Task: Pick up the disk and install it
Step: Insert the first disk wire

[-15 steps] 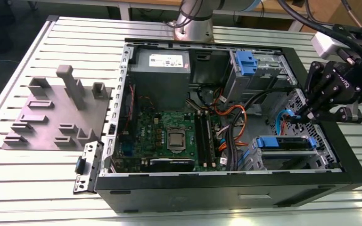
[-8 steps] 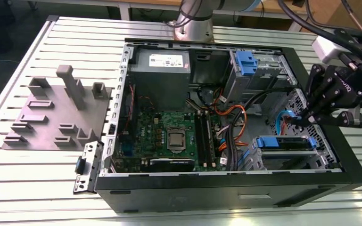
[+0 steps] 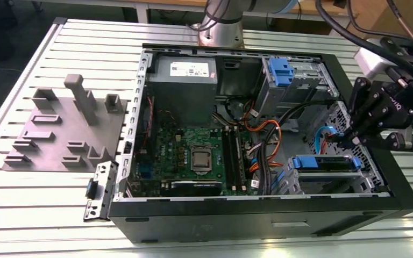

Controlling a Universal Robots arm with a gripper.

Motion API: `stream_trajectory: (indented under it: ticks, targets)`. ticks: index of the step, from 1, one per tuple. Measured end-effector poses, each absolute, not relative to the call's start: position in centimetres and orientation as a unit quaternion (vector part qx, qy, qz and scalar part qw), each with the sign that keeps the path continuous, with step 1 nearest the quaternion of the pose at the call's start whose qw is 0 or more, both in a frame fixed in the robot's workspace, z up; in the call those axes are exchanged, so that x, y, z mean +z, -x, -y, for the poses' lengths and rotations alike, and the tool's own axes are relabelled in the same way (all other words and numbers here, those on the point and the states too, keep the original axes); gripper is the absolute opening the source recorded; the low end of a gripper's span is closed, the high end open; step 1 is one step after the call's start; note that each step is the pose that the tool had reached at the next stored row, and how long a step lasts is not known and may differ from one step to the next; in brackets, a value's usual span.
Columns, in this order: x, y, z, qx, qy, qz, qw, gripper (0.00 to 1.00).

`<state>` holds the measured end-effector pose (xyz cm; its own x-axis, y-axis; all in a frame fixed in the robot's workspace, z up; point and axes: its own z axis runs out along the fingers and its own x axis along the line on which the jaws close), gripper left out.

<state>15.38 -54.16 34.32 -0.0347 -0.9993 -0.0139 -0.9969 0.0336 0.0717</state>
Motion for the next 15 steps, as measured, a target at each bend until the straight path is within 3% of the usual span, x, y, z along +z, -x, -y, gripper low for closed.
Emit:
stream_trajectory:
  ticks: [9,15]
  targets:
    - [34.3,-14.0,54.3,-0.009,-0.696,0.718,-0.002,0.16]
    - [34.3,-13.6,54.7,-0.003,-0.698,0.716,-0.003,0.16]
